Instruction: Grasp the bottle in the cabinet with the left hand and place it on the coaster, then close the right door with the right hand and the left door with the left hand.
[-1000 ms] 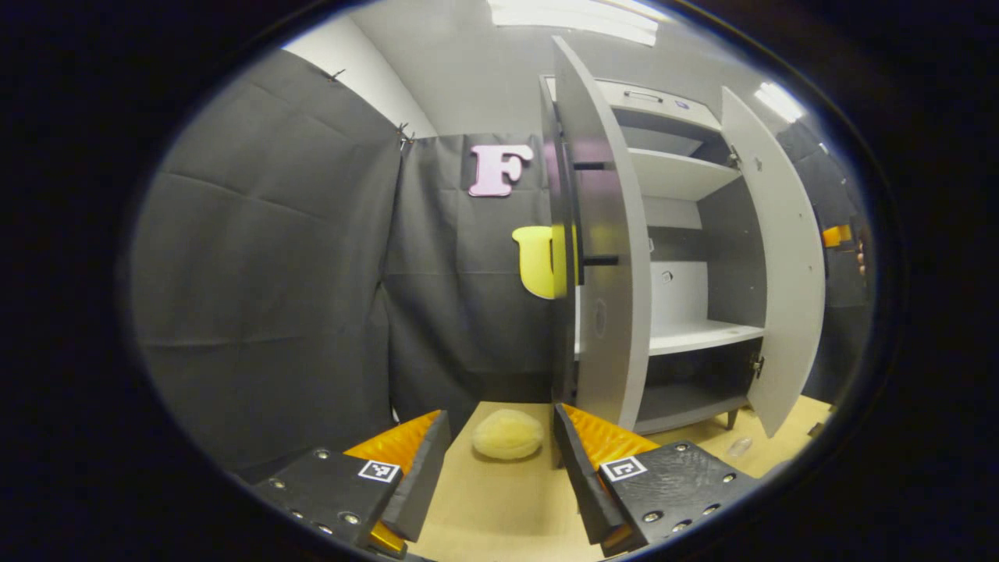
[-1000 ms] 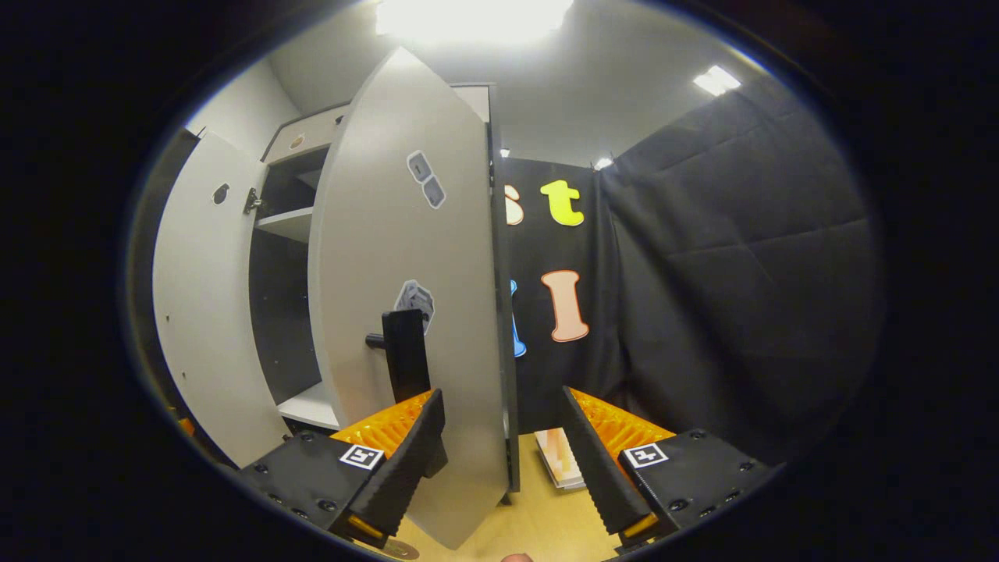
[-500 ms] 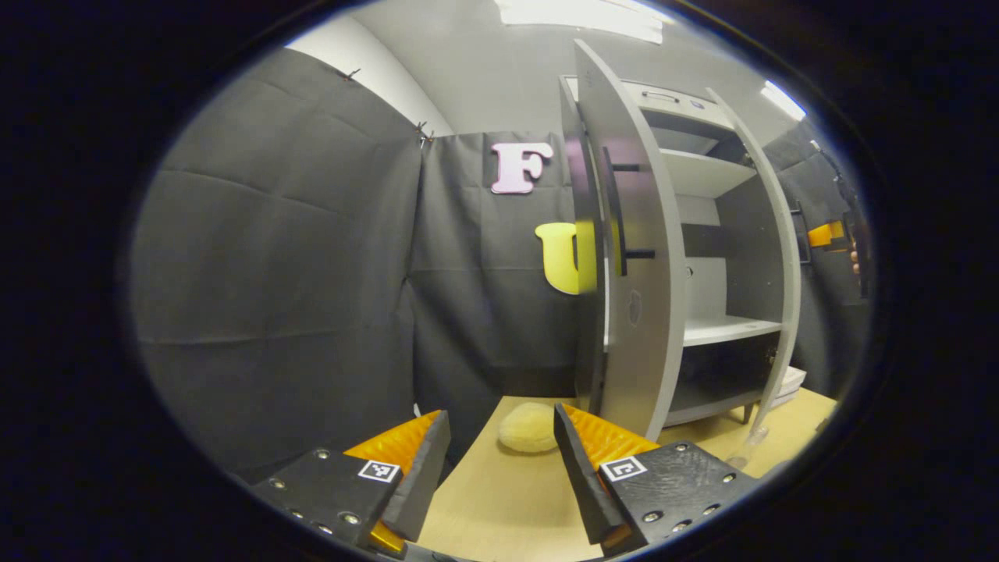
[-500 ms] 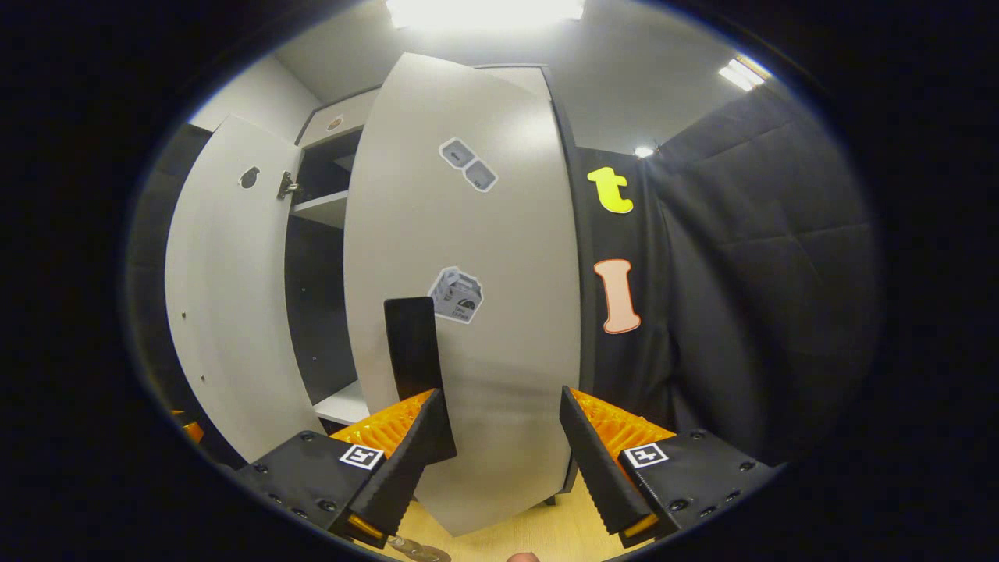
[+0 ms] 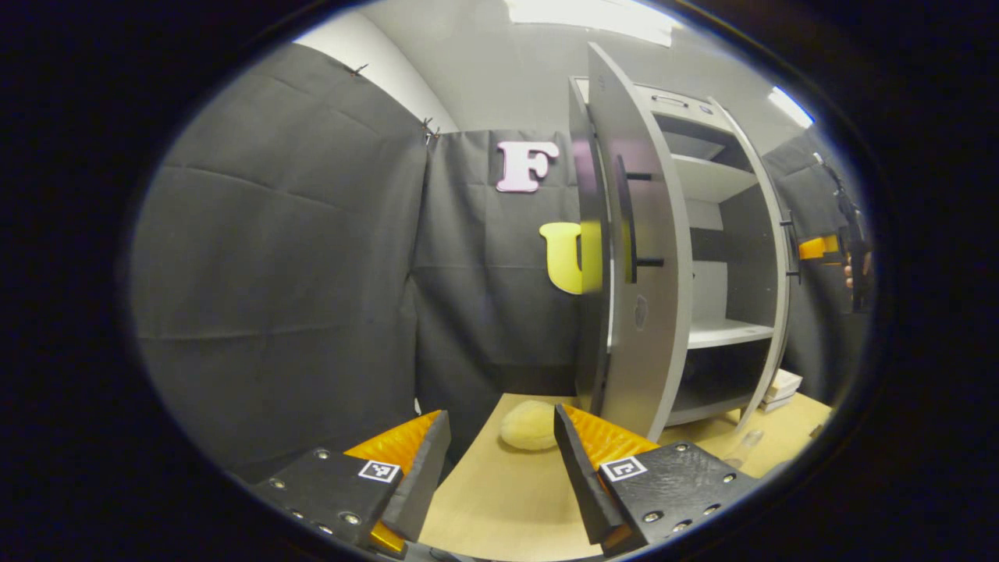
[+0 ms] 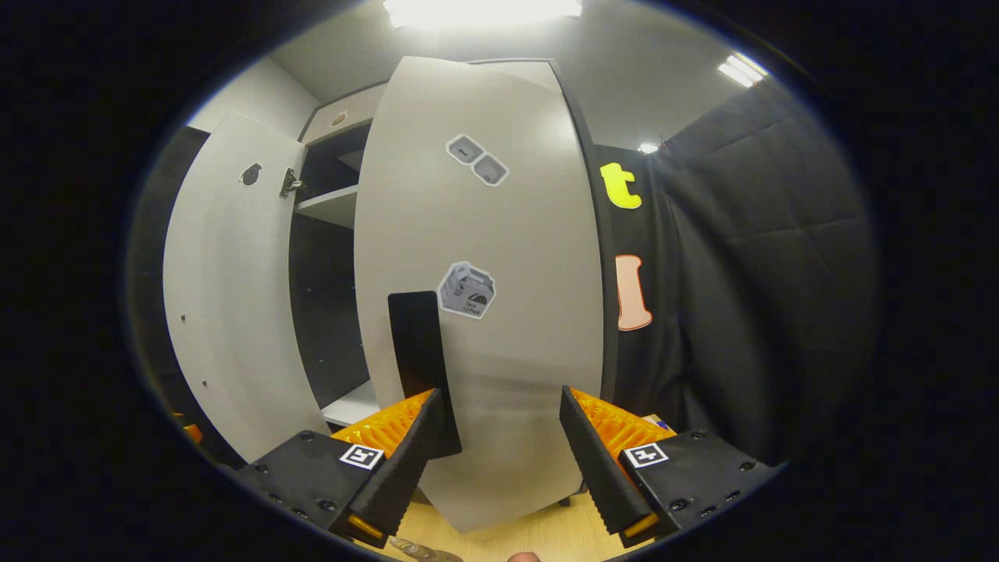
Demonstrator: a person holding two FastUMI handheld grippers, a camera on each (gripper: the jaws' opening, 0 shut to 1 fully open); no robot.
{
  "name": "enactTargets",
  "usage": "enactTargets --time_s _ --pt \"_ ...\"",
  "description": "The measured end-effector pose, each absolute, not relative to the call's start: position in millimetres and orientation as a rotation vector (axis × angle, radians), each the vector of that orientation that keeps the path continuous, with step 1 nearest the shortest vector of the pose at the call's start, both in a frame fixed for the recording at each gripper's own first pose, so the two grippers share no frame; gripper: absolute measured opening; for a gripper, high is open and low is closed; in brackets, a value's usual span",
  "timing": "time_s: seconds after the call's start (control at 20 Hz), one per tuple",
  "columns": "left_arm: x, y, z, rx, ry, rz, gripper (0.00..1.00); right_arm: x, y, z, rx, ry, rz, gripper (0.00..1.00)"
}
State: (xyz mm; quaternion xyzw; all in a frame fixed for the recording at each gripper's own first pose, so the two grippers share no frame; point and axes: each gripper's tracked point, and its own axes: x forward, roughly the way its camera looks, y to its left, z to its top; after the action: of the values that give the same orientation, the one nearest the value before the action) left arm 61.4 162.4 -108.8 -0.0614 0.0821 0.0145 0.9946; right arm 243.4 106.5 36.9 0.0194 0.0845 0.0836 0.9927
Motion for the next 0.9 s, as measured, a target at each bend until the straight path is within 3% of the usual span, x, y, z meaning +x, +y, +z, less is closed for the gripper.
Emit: enactTargets --time_s 0.65,0.7,0.8,0.9 --pt "126 181 -37 -0.058 0.159 -0.023 0.78 178 104 -3 -0.07 0.194 0.157 0.96" --pt "130 181 -33 -0.068 0.162 -0.025 0.77 174 104 -8 -0.071 0.201 0.156 0.92" --pt "141 178 -22 -0.092 0.159 -0.037 0.79 167 103 -16 -0.075 0.214 0.151 0.96" --pt "152 173 -10 -0.105 0.147 -0.048 0.79 160 98 -24 -0.076 0.231 0.146 0.92"
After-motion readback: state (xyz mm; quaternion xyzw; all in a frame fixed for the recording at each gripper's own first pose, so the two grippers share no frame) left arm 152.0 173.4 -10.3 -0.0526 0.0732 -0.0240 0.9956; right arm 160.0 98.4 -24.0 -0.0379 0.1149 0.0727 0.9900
